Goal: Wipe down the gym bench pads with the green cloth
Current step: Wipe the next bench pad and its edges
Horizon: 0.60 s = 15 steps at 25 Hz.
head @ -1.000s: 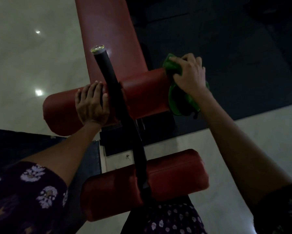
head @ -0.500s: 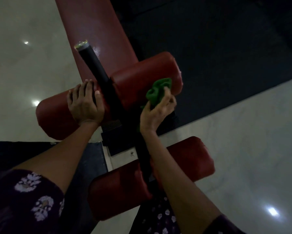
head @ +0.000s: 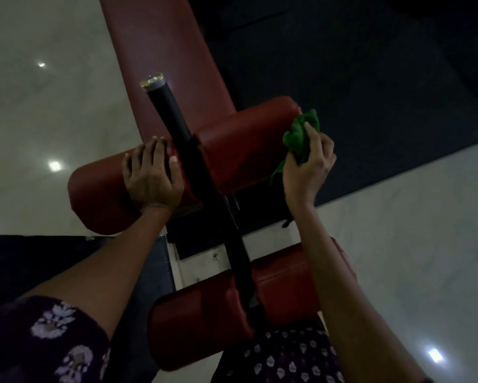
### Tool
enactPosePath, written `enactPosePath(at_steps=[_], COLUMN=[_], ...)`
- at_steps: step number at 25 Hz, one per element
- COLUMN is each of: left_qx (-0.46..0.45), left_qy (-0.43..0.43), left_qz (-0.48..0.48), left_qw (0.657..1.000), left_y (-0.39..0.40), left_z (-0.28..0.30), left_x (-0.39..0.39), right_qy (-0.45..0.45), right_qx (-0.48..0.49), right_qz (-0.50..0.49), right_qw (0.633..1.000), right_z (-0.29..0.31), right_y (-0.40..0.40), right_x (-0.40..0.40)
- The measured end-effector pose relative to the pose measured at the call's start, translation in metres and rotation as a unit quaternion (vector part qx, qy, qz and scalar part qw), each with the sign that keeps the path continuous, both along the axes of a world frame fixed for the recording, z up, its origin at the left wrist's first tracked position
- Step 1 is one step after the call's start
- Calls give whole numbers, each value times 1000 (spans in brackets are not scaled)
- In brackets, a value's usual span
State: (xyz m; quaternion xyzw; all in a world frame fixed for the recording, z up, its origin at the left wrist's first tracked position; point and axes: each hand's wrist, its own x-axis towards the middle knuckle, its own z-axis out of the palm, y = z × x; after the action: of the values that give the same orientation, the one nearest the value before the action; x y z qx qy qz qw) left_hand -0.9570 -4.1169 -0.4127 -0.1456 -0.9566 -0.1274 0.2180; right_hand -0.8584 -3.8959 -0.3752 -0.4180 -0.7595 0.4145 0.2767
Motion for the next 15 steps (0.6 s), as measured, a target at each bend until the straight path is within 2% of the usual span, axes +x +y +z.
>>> enactPosePath(at_steps=[3,7,9,11,13,15], left_qx=[-4,-4,-6,-7,-8,-5], left_qy=[5,26,24,20,16,4], left_qz=[5,2,-1,1,3,1], left_qw=[1000,1000,1000,1000,1000,1000], left_y=[-1,3,1,0,1,1], left_z=[0,-3,-4,-3,-2,-1], left_x=[-1,0,-1,-1,-1,-1], right_qy=[-141,-255,-338,-420,-439,-407], right_qx=[105,89,123,197,253,278], right_qz=[94,210,265,319,366,403], right_qw=[980,940,895,827,781,771], right_z=[22,49,54,53,52,50], right_y=[29,70,70,51,24,-1], right_x=[-22,-78,-112,-135,-147,-142])
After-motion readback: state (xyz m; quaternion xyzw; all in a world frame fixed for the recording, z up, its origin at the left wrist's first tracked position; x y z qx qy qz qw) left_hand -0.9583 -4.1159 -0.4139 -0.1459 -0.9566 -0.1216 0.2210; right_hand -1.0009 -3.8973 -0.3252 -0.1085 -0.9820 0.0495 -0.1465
